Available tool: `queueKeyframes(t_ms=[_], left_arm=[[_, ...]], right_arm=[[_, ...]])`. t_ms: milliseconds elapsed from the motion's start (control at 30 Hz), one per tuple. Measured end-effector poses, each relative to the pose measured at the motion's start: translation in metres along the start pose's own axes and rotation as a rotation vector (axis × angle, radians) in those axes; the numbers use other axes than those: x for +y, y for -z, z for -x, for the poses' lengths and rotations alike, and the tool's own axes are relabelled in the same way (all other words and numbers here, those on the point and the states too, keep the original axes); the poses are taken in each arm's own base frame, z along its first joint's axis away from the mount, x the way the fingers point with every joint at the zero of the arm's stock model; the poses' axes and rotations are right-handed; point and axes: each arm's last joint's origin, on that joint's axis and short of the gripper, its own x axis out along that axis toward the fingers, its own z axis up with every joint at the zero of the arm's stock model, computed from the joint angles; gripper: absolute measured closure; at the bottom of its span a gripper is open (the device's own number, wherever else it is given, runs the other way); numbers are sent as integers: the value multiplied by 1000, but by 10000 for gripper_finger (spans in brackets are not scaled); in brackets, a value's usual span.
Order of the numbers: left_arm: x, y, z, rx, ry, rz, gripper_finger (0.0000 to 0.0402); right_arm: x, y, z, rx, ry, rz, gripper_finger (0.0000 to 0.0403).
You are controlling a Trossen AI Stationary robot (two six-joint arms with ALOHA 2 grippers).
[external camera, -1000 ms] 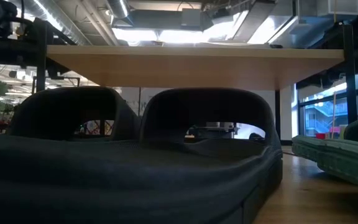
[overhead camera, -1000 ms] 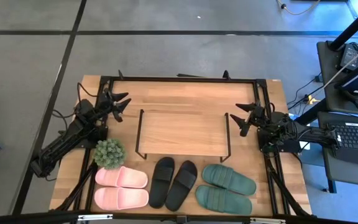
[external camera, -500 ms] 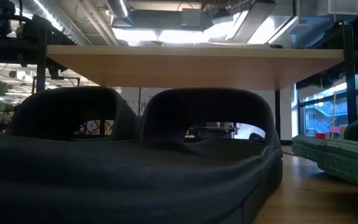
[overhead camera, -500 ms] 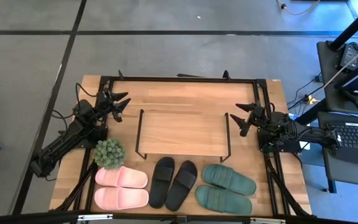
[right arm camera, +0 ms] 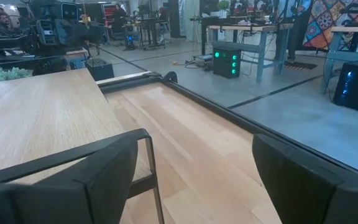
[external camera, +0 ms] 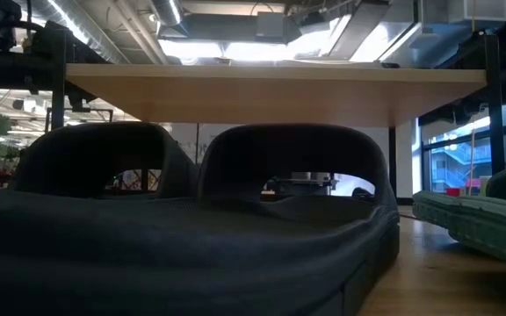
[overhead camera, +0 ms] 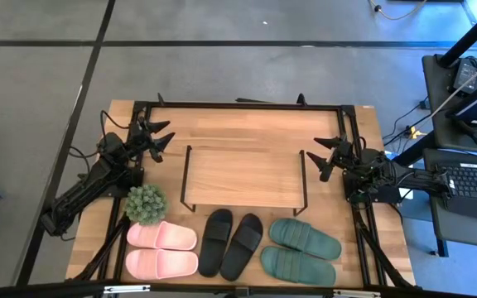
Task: Pick and place slides into the shelf
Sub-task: Put the right green slipper on the shelf
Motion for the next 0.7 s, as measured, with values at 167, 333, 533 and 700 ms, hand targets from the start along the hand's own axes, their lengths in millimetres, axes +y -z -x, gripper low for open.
queueKeyframes(t_ms=[167,333,533,700], left_arm=[[0,0,0,3,-1,9,144],[0,1,0,5,-1,10,146],[0,1,0,5,-1,10,146],[0,1,0,6,-1,10,146]], right_arm=[[0,-3,0,-33,-2,26,85],[0,-21,4,-109,-4,59,85],[1,-66,20,-243,-86,72,85],[5,-99,25,-282,-167,165,85]])
